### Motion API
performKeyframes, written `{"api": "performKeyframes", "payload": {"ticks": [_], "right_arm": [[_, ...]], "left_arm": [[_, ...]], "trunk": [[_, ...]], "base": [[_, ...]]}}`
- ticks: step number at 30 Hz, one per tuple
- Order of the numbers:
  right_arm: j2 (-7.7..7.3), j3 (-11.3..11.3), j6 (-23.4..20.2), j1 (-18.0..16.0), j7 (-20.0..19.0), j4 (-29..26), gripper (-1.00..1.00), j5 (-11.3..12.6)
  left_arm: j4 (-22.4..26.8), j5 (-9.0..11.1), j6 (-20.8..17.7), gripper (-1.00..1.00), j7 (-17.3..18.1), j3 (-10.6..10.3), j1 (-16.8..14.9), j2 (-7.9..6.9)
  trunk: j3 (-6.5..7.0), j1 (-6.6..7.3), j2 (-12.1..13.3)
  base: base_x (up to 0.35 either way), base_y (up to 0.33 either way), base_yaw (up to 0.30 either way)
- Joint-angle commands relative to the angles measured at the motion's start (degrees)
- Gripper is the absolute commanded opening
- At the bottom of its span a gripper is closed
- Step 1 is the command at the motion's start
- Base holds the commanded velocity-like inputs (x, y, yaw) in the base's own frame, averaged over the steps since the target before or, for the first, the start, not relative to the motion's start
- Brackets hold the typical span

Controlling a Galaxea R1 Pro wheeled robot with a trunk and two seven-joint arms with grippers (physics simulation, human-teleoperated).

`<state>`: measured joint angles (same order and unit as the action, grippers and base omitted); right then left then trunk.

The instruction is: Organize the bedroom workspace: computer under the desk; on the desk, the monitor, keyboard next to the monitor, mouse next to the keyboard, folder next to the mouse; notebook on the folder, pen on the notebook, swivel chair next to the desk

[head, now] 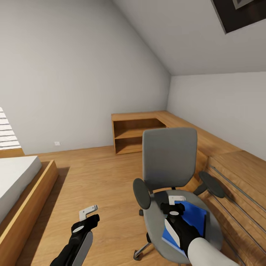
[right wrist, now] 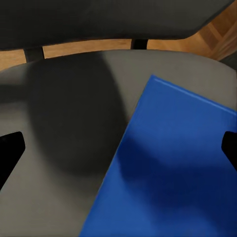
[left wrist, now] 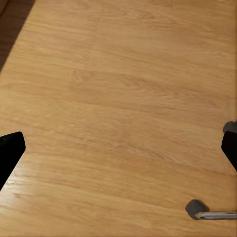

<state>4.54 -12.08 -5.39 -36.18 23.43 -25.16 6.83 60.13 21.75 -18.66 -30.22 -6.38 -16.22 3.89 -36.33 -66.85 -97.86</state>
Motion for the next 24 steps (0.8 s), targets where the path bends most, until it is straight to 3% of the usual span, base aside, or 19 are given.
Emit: {"api": "performKeyframes", "payload": {"ticks": [1, 17, 24], "right_arm": [[-0.05, -0.5, -0.3, 0.0, 0.5, -0.1, 1.00, 0.6], [0.00, -0.6, -0.4, 0.0, 0.6, -0.3, 1.00, 0.6], [-0.06, -0.6, -0.4, 0.0, 0.6, -0.3, 1.00, 0.6]], "left_arm": [[0.1, 0.4, -0.2, 1.00, -0.4, -0.1, 0.0, -0.02], [0.0, 0.5, -0.2, 1.00, -0.4, -0.1, 0.0, -0.02], [-4.1, 0.5, 0.0, 1.00, -0.1, -0.1, 0.0, -0.10]], "trunk": [[-0.24, -0.22, -0.4], [-3.12, -3.74, -6.9], [-3.12, -3.74, -6.9]], "base": [[0.000, 0.000, 0.000], [0.000, 0.000, 0.000], [0.031, -0.001, 0.000]]}}
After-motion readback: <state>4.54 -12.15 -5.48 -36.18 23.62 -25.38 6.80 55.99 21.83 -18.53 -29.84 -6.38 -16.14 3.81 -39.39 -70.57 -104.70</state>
